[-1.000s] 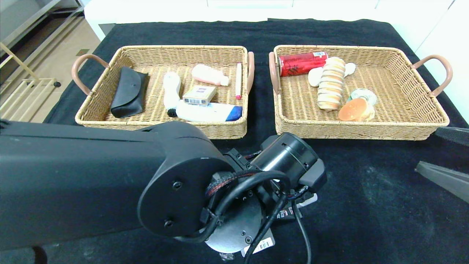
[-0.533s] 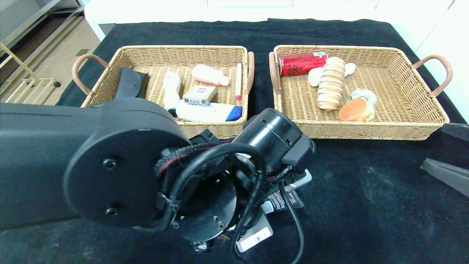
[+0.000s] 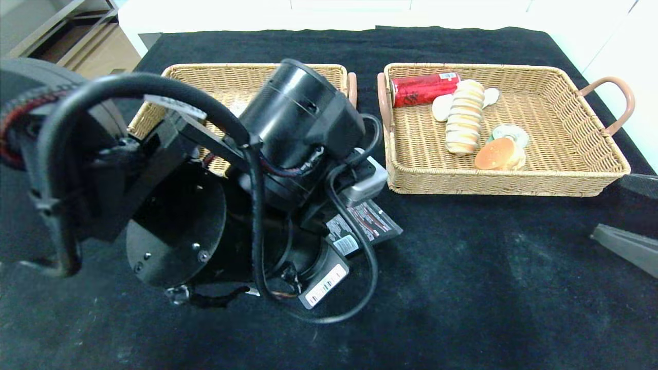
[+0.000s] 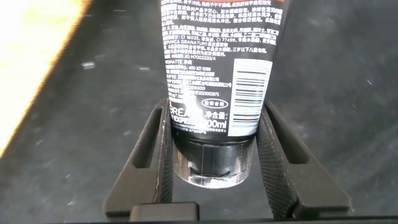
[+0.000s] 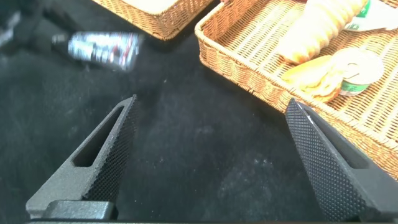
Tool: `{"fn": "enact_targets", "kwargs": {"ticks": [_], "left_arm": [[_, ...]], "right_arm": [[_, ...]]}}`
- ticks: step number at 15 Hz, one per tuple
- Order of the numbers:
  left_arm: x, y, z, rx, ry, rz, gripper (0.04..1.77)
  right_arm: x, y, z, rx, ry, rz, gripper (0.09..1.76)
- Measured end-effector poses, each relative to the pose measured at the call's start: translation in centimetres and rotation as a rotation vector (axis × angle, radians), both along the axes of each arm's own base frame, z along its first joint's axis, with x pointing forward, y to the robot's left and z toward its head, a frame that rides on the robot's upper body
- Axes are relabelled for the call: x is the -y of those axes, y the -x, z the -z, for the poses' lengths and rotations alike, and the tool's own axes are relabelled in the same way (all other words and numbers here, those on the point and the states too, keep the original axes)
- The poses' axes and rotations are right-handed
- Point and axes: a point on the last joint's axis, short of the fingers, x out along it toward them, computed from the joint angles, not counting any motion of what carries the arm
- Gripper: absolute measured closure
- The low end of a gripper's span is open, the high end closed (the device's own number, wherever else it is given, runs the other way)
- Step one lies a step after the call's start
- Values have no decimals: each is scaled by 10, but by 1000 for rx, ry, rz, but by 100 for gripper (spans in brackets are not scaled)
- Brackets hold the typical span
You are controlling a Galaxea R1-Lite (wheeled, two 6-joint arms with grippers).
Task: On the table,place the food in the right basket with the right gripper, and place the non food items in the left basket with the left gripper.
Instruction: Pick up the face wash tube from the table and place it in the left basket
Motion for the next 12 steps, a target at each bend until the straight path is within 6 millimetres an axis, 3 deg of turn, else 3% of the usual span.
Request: {"fn": "enact_targets", "kwargs": {"ticks": [7, 12], "left_arm": [[-18, -14, -36, 70, 197, -147, 97], [-38, -41, -59, 181, 344, -265, 97]], "right_arm": [[0, -2, 2, -10, 2, -1, 14], [-1, -3, 2, -13, 3, -3, 14]]}}
